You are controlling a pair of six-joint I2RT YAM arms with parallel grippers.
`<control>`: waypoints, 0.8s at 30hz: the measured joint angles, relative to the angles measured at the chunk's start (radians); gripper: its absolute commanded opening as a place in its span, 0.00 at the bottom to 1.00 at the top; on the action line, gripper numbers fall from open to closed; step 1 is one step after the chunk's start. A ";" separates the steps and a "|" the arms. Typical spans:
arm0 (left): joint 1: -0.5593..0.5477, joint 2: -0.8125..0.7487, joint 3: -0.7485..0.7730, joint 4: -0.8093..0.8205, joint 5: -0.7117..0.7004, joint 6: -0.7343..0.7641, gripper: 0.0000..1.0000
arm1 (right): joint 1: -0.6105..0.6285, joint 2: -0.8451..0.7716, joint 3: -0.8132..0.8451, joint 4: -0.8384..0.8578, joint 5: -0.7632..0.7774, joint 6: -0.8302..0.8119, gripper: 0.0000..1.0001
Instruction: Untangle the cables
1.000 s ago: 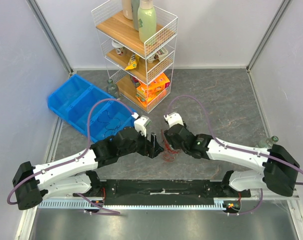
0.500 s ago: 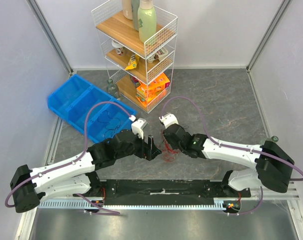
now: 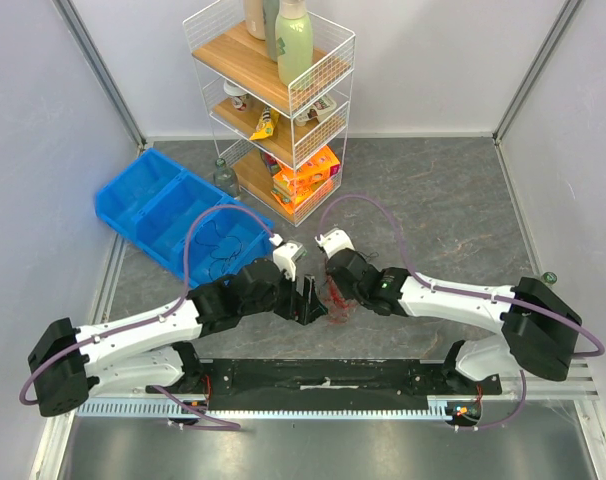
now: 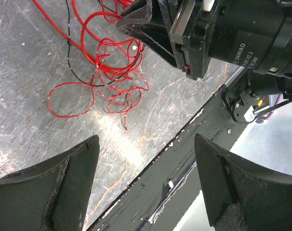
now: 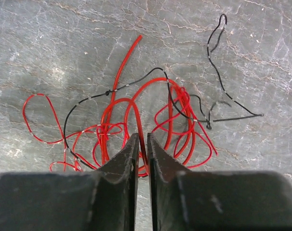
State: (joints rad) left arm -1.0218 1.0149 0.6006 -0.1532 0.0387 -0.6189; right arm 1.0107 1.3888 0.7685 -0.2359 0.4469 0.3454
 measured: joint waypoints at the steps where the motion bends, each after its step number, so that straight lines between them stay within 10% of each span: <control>1: 0.000 0.004 0.000 0.003 0.006 -0.003 0.86 | 0.000 0.000 0.000 0.001 0.000 0.000 0.12; 4: 0.000 0.003 -0.002 0.018 0.016 -0.008 0.86 | 0.000 -0.003 0.000 0.003 -0.002 0.001 0.00; 24: 0.012 0.222 0.066 0.051 -0.054 -0.010 0.79 | -0.001 -0.505 0.186 -0.073 -0.391 0.180 0.00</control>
State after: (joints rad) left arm -1.0096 1.2366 0.6662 -0.1024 -0.0151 -0.6285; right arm 1.0100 0.8833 0.9543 -0.3092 0.0563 0.5255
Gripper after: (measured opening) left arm 0.819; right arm 0.011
